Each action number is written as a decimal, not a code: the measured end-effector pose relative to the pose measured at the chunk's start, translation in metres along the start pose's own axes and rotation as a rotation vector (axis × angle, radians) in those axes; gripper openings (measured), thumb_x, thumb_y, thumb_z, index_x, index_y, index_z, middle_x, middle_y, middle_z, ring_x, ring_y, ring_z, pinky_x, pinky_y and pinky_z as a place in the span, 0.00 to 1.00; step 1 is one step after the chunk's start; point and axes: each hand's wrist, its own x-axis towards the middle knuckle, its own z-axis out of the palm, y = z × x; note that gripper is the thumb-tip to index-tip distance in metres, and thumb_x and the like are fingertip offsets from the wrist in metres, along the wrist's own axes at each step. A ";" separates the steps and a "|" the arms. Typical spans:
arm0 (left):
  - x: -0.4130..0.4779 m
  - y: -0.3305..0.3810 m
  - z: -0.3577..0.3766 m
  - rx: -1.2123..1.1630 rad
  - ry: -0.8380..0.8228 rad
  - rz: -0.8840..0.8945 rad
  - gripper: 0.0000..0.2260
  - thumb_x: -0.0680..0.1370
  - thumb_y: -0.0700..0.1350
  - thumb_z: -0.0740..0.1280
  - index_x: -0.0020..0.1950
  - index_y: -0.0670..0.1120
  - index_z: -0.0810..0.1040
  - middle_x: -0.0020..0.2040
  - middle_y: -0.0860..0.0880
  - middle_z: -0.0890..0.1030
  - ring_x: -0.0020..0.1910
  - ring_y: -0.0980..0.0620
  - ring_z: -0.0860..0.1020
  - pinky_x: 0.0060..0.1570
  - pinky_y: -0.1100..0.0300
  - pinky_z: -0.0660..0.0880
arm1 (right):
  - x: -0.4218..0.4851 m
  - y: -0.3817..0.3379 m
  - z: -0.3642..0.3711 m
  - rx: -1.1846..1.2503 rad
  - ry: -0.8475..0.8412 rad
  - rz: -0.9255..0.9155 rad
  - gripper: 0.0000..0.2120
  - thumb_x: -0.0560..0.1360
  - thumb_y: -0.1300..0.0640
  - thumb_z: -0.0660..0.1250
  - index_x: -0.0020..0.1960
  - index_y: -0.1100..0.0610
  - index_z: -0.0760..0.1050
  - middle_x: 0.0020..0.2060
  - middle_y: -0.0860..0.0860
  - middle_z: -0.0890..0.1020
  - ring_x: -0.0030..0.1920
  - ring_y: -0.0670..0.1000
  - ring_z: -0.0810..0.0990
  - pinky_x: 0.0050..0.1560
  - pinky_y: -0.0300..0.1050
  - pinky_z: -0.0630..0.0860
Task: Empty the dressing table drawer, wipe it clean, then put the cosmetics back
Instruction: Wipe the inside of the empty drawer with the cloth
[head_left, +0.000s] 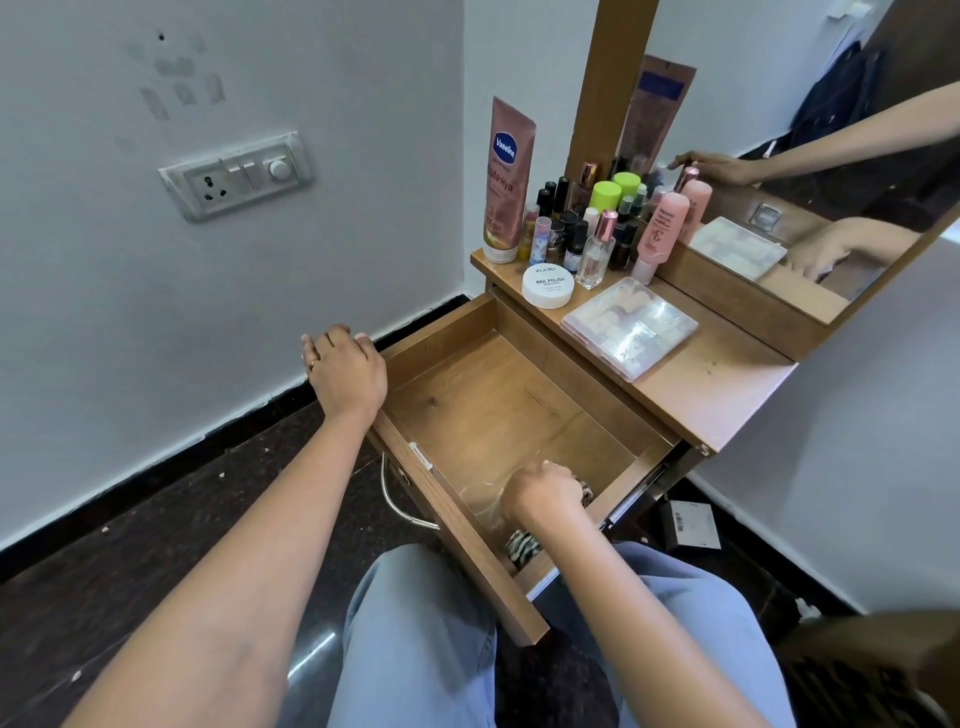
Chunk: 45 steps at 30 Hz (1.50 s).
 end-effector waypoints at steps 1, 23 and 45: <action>0.000 -0.001 0.001 0.008 0.001 0.008 0.18 0.82 0.45 0.53 0.64 0.35 0.71 0.64 0.35 0.74 0.72 0.36 0.63 0.76 0.50 0.50 | 0.005 0.002 0.000 -0.024 -0.012 0.013 0.24 0.78 0.54 0.61 0.70 0.65 0.65 0.66 0.62 0.70 0.61 0.58 0.72 0.55 0.45 0.75; 0.002 -0.005 0.003 0.047 0.016 0.038 0.18 0.82 0.45 0.53 0.62 0.35 0.72 0.62 0.34 0.75 0.69 0.35 0.66 0.75 0.49 0.50 | 0.008 0.021 -0.016 -0.288 0.264 -0.264 0.21 0.81 0.63 0.56 0.73 0.65 0.61 0.69 0.61 0.67 0.66 0.57 0.71 0.63 0.47 0.73; 0.004 -0.008 0.007 0.036 0.016 0.013 0.18 0.81 0.45 0.52 0.62 0.35 0.73 0.63 0.34 0.75 0.69 0.35 0.66 0.75 0.50 0.51 | 0.013 0.033 -0.025 -0.063 -0.219 -0.705 0.18 0.73 0.73 0.61 0.57 0.60 0.81 0.62 0.51 0.79 0.59 0.48 0.76 0.61 0.42 0.73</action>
